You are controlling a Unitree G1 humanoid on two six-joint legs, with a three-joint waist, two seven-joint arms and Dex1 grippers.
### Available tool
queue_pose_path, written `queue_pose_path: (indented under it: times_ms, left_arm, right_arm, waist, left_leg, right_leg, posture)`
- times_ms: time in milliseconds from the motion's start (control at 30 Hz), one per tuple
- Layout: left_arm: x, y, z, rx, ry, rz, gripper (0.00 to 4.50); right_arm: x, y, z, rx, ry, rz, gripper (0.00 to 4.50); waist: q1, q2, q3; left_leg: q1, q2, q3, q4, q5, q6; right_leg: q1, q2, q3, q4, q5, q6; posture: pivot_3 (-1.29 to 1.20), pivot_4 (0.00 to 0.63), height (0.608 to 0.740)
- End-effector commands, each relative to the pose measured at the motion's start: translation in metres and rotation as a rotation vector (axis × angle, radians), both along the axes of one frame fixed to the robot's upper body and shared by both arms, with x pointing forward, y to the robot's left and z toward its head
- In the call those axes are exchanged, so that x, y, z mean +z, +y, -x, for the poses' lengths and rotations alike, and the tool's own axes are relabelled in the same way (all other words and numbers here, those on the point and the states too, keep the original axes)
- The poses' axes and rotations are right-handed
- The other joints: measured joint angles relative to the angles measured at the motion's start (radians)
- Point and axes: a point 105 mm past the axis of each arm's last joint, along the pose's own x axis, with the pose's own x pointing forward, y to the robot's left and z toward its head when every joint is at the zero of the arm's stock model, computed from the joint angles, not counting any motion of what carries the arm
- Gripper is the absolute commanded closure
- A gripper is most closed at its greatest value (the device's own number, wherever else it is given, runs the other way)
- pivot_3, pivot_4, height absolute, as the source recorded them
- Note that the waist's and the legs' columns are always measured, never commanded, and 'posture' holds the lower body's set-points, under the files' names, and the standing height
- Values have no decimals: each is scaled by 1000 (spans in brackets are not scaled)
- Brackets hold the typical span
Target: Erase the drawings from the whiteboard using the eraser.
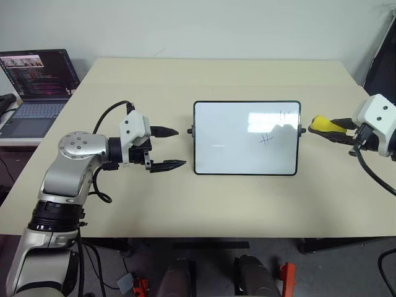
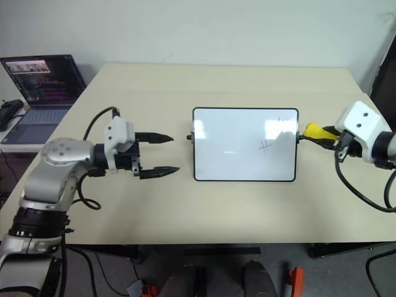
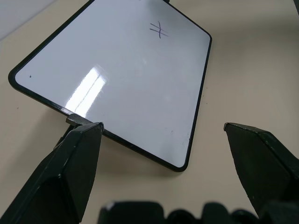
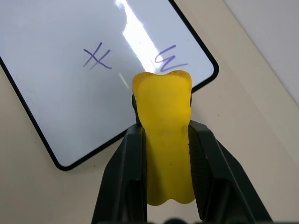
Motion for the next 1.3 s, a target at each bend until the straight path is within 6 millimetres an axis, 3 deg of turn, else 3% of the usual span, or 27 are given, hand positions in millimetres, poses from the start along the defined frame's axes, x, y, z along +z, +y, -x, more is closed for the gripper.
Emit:
queue_pose_path:
  times_ms: [33, 400, 533, 600, 667, 1033, 1167, 1300]
  left_arm:
    - [13, -1, 2, -11, -56, 3, 0]
    - [22, -8, 4, -36, -76, 29, 0]
    - [16, -10, 2, -43, -60, 29, 0]
    - [14, -14, 2, -56, -51, 33, 0]
    - [11, -18, 3, -67, -38, 41, 0]
    - [5, -23, 8, -78, -12, 50, 0]
    - [4, -22, 8, -69, -9, 49, 0]
    - [4, -22, 8, -66, -11, 50, 0]
  right_arm:
    - [12, 2, 0, 10, -42, -4, 3649]
    - [15, 12, -1, 54, -45, -26, 3649]
    - [1, 54, -9, 179, -37, -95, 3649]
    - [-17, 76, -20, 203, -24, -121, 3649]
    - [-29, 86, -38, 150, -22, -166, 3649]
    - [-47, 77, -69, 36, -61, -22, 3649]
    - [-64, 74, -72, 37, -30, 65, 3649]
    - [-98, 79, -64, 81, 60, 160, 3649]
  waist:
    - [1, 0, 0]
    - [0, 0, 0]
    - [-7, -1, -1]
    - [-12, -1, -1]
    - [-14, -1, -1]
    - [0, -1, 0]
    - [0, -1, -1]
    - [0, -3, -2]
  left_leg:
    - [0, 0, 0, 0, 0, 0]
    - [0, 0, 0, 0, 0, 0]
    - [1, 0, 0, 1, 0, 0]
    - [2, 1, 0, 1, 0, 0]
    - [2, 0, 0, 1, 0, 0]
    - [0, 0, -1, 1, 0, 0]
    - [4, 0, 0, 1, 0, 0]
    - [9, 0, 0, 1, 0, 0]
  right_leg:
    - [0, 0, 0, 0, 0, 0]
    - [0, 0, 0, 1, 0, 0]
    - [0, 0, 0, 2, 0, 0]
    - [0, 1, 0, 2, 0, 0]
    - [0, 1, 0, 3, 0, 0]
    - [-1, 0, -1, 3, 0, 0]
    - [2, 0, 0, 3, 0, 0]
    - [9, 0, 0, 3, 0, 0]
  posture:
    - [0, 150, 740]
    - [0, 150, 740]
    - [0, 150, 740]
    - [0, 150, 740]
    - [0, 150, 740]
    - [0, 150, 740]
    - [0, 150, 740]
    - [0, 150, 740]
